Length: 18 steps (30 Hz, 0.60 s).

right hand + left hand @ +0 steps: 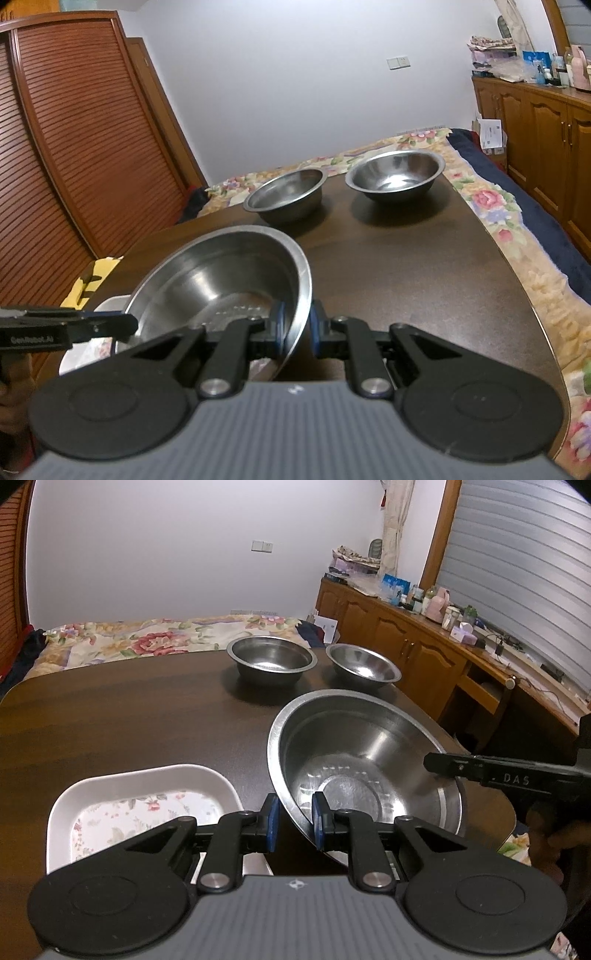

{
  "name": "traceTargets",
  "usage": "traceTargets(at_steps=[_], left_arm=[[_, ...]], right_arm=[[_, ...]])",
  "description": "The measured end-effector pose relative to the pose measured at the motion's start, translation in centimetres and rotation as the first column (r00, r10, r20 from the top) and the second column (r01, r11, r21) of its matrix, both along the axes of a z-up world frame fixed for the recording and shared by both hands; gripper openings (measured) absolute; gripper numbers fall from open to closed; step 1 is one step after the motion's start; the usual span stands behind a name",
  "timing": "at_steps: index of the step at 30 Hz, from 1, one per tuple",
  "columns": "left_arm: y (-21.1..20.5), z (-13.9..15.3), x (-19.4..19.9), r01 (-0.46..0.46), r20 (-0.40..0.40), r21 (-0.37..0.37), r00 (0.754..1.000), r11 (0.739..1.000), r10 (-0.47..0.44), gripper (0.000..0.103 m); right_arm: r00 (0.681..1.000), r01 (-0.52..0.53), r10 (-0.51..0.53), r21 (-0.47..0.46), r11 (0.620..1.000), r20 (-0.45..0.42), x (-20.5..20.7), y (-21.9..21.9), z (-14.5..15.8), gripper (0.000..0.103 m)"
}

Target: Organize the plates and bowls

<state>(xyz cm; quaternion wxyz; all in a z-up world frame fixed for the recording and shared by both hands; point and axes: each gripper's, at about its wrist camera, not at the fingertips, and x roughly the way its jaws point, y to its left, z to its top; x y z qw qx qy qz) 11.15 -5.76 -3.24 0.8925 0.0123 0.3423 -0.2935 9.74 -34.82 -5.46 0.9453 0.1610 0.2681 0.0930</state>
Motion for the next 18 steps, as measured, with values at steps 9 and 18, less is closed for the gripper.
traceTargets(at_steps=[9,18], left_arm=[[0.06,-0.42,0.47,0.003,-0.01,0.006,1.0,1.0,-0.003,0.022],[0.22,-0.64,0.38,-0.002,-0.014,-0.001,1.0,1.0,0.002,0.023]], right_arm=[[1.0,-0.009,0.009,-0.012,1.0,-0.014,-0.09,0.19,-0.16,0.016],[1.0,-0.01,0.01,-0.019,1.0,-0.012,-0.01,0.32,-0.09,0.017]])
